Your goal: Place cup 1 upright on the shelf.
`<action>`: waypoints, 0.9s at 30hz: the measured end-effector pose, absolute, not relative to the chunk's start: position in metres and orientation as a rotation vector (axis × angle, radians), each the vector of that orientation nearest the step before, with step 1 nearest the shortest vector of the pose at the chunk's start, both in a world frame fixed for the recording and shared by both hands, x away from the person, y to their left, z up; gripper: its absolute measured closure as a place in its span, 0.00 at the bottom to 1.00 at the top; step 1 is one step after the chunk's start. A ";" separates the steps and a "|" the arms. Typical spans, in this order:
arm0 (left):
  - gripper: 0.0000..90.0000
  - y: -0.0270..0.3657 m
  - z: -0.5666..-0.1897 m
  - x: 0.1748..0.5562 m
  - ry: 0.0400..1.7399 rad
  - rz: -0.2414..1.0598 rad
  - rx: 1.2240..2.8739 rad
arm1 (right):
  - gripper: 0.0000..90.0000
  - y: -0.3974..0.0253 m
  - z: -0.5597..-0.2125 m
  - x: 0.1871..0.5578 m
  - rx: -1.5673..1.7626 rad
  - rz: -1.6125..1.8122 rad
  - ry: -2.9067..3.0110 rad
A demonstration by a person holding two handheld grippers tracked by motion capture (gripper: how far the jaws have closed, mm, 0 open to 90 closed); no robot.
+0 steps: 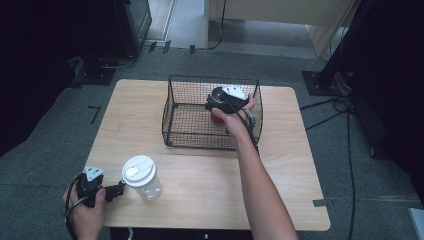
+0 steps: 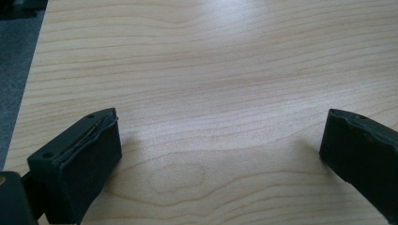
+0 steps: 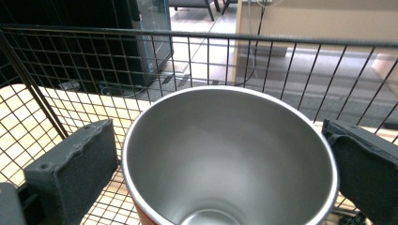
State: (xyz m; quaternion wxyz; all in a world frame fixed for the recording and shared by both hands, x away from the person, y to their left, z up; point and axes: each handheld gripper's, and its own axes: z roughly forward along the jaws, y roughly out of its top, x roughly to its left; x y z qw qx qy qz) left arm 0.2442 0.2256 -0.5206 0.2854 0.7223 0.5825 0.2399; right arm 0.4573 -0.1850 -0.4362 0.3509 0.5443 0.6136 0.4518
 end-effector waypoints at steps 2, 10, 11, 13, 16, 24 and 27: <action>0.00 0.226 -0.521 0.244 1.558 0.641 1.931 | 0.00 -0.185 -0.433 0.457 1.403 1.176 1.590; 0.00 0.226 -0.521 0.244 1.558 0.641 1.931 | 0.00 -0.188 -0.425 0.451 1.373 1.187 1.576; 0.00 0.226 -0.521 0.244 1.558 0.641 1.931 | 0.00 -0.188 -0.424 0.450 1.368 1.187 1.571; 0.00 0.226 -0.521 0.244 1.557 0.641 1.931 | 0.00 -0.189 -0.421 0.448 1.357 1.197 1.567; 0.00 0.226 -0.521 0.244 1.557 0.642 1.931 | 0.00 -0.190 -0.417 0.443 1.344 1.218 1.559; 0.00 0.226 -0.521 0.244 1.557 0.642 1.931 | 0.00 -0.194 -0.414 0.429 1.325 1.246 1.555; 0.00 0.226 -0.521 0.244 1.558 0.642 1.931 | 0.00 -0.198 -0.410 0.423 1.342 1.282 1.543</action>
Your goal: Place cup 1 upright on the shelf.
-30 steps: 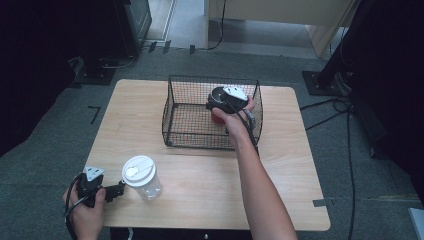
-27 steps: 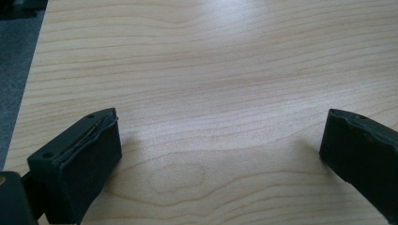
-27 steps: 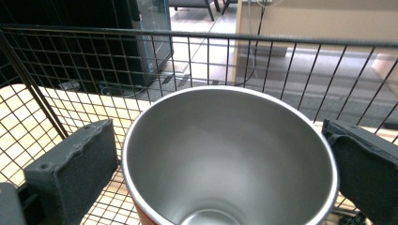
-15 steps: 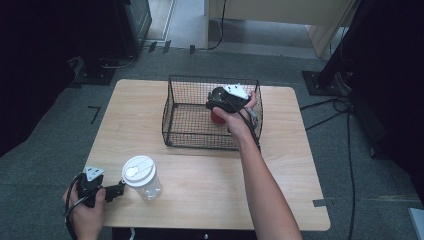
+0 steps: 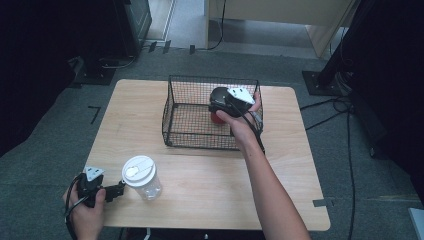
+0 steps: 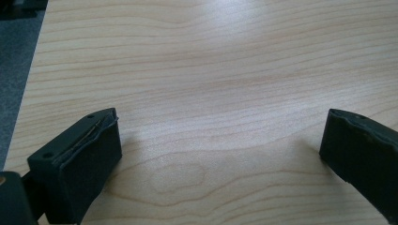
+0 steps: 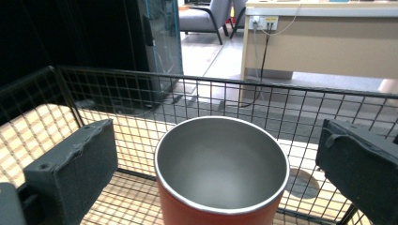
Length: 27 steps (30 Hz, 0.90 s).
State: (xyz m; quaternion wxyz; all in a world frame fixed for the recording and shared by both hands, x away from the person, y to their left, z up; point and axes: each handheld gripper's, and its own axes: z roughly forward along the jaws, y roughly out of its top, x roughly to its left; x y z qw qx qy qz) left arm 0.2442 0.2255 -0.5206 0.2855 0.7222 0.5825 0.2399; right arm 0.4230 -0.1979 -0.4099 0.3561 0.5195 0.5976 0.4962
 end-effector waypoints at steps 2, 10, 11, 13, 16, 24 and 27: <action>0.00 0.226 -0.521 0.244 1.557 0.642 1.931 | 0.00 -0.198 -0.407 0.418 1.331 1.299 1.546; 0.00 0.226 -0.521 0.244 1.557 0.642 1.931 | 0.00 -0.200 -0.391 0.395 1.263 1.350 1.548; 0.00 0.226 -0.521 0.244 1.557 0.642 1.931 | 0.00 -0.201 -0.390 0.392 1.260 1.355 1.546; 0.00 0.226 -0.521 0.244 1.558 0.642 1.931 | 0.00 -0.202 -0.389 0.387 1.253 1.360 1.548; 0.00 0.226 -0.521 0.244 1.558 0.642 1.931 | 0.00 -0.202 -0.388 0.378 1.247 1.370 1.564; 0.00 0.225 -0.521 0.244 1.559 0.641 1.930 | 0.00 -0.201 -0.391 0.348 1.157 1.357 1.605; 0.00 0.226 -0.521 0.244 1.557 0.641 1.932 | 0.00 -0.200 -0.395 0.335 1.153 1.349 1.627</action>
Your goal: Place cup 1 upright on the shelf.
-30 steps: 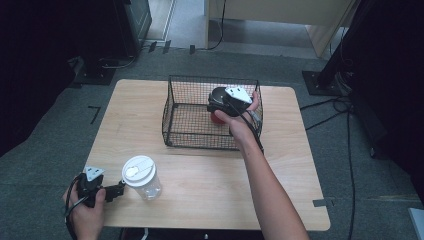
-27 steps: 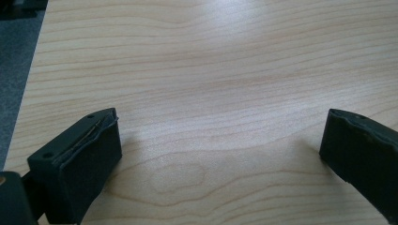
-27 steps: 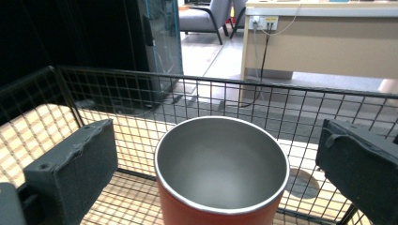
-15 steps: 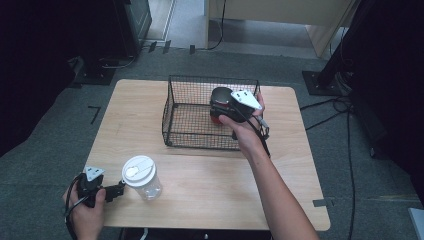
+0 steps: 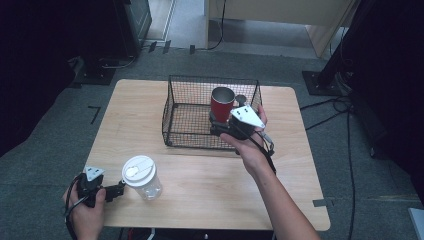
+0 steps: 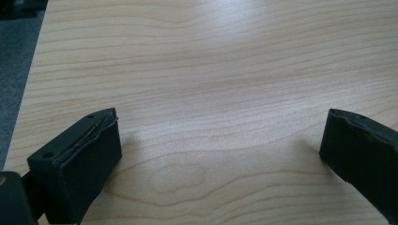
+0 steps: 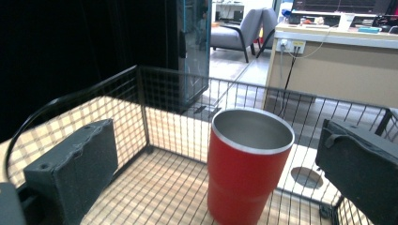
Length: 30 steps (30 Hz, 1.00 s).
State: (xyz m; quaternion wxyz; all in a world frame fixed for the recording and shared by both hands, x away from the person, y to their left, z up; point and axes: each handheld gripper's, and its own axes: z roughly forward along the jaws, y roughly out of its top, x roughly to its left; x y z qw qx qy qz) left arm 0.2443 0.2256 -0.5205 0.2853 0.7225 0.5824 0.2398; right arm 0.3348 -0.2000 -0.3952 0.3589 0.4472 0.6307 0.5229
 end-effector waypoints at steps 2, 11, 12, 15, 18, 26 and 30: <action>0.00 0.225 -0.521 0.244 1.559 0.640 1.930 | 0.00 -0.199 -0.399 0.327 1.143 1.344 1.648; 0.00 0.225 -0.520 0.244 1.560 0.640 1.930 | 0.00 -0.190 -0.413 0.295 1.114 1.393 1.715; 0.00 0.225 -0.520 0.244 1.560 0.640 1.929 | 0.00 -0.189 -0.415 0.292 1.117 1.398 1.716; 0.00 0.225 -0.520 0.244 1.560 0.639 1.931 | 0.00 -0.186 -0.420 0.284 1.106 1.412 1.734; 0.00 0.226 -0.520 0.244 1.559 0.639 1.932 | 0.00 -0.182 -0.422 0.276 1.079 1.425 1.749; 0.00 0.226 -0.520 0.244 1.558 0.641 1.933 | 0.00 -0.164 -0.426 0.262 0.997 1.430 1.797; 0.00 0.226 -0.520 0.244 1.558 0.640 1.933 | 0.00 -0.156 -0.424 0.256 0.970 1.461 1.810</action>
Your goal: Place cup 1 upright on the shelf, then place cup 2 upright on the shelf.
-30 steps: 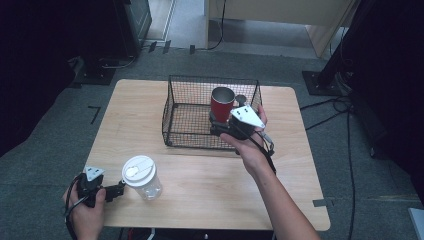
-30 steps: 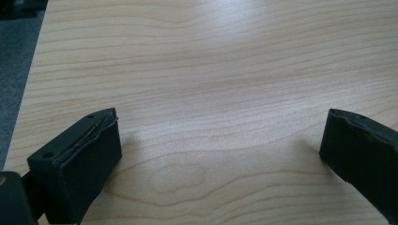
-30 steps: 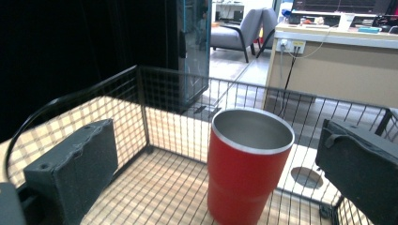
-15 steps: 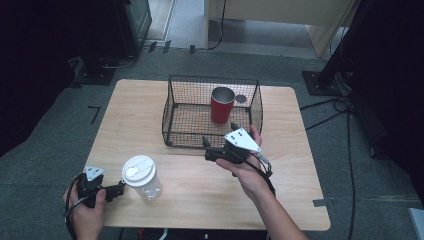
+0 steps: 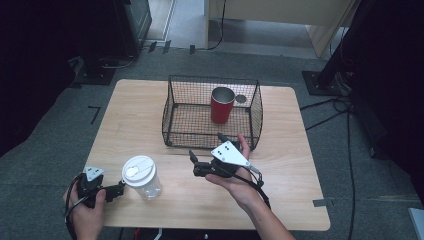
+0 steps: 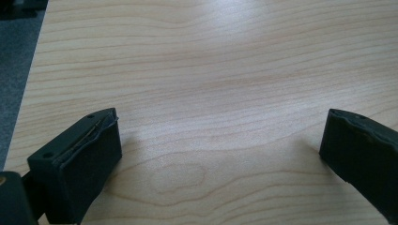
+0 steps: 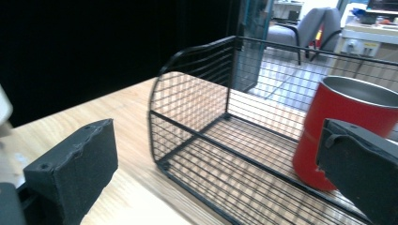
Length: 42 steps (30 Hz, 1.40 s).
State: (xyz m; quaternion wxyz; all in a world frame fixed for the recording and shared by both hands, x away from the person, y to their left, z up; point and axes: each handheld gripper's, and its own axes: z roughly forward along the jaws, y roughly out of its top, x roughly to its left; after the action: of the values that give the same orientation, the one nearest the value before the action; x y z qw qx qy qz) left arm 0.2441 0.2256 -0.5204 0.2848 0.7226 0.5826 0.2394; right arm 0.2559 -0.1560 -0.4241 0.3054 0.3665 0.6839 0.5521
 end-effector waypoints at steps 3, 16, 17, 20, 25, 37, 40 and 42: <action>0.00 0.226 -0.520 0.244 1.559 0.640 1.933 | 0.00 -0.150 -0.424 0.252 0.948 1.476 1.827; 0.00 0.225 -0.521 0.244 1.559 0.641 1.930 | 0.00 -0.124 -0.435 0.234 0.878 1.535 1.927; 0.00 0.225 -0.521 0.244 1.559 0.641 1.930 | 0.00 -0.122 -0.437 0.232 0.874 1.543 1.937; 0.00 0.225 -0.521 0.244 1.566 0.645 1.924 | 0.00 -0.116 -0.443 0.228 0.855 1.554 1.964; 0.00 0.224 -0.521 0.244 1.569 0.647 1.922 | 0.00 -0.104 -0.453 0.222 0.829 1.569 2.020; 0.00 0.224 -0.521 0.244 1.568 0.648 1.924 | 0.00 -0.072 -0.463 0.215 0.761 1.600 2.117; 0.00 0.224 -0.521 0.244 1.569 0.648 1.923 | 0.00 -0.065 -0.465 0.215 0.756 1.609 2.127; 0.00 0.224 -0.521 0.244 1.568 0.648 1.923 | 0.00 -0.060 -0.466 0.215 0.757 1.615 2.133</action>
State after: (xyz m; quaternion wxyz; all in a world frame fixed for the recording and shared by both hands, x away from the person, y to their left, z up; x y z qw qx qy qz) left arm 0.2435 0.2244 -0.5207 0.2844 0.7190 0.5861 0.2422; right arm 0.2148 -0.0604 -0.4659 0.1795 0.2679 0.7546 0.5715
